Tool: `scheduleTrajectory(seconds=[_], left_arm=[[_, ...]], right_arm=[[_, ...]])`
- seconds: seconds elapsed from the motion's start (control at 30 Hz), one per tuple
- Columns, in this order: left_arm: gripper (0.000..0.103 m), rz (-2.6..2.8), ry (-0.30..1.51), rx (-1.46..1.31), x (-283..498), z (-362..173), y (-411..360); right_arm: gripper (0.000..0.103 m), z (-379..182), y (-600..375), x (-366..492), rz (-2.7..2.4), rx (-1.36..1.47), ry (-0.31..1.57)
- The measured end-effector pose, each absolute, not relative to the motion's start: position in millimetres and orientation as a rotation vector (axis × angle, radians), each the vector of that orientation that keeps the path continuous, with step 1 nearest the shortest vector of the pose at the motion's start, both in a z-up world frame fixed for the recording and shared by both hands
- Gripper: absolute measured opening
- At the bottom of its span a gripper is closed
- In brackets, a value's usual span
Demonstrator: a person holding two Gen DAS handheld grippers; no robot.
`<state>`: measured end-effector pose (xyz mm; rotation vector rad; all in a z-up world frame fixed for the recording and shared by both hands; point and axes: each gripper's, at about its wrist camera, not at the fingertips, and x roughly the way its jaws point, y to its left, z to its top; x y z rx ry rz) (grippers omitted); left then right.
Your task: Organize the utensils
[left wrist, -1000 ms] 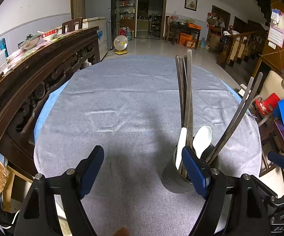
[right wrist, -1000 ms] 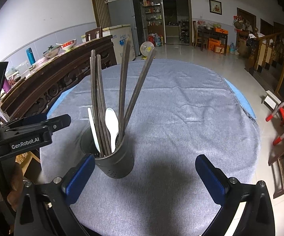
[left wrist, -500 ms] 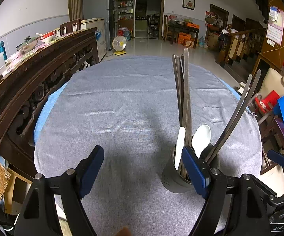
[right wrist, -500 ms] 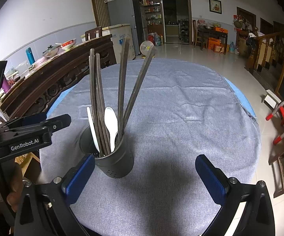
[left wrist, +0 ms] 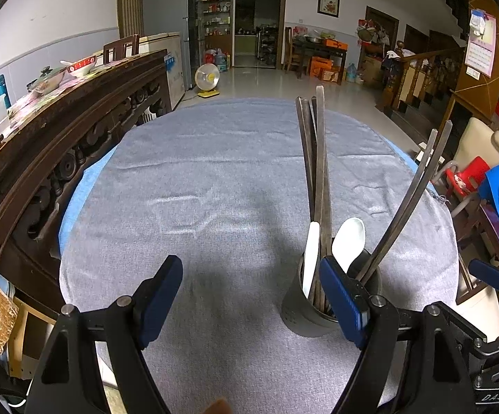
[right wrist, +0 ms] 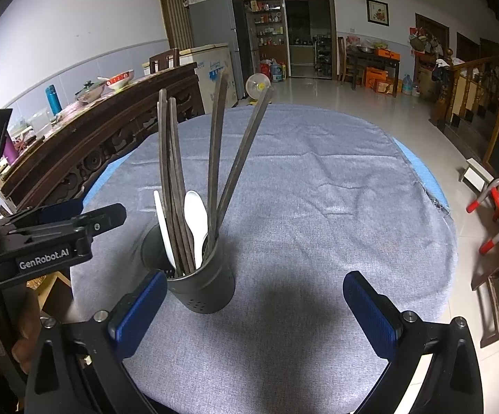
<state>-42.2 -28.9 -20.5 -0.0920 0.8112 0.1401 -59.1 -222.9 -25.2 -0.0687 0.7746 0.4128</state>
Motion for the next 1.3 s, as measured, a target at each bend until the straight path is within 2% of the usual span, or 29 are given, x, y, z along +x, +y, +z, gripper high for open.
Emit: scheduleTrajectory(seconds=[1.3], left_arm=[[0.082,0.097,0.784,-0.066,-39.5,-16.4,-43.2]], right_arm=[[0.103,-26.9,-226.5,-61.5,0.396,-0.069,0.778]])
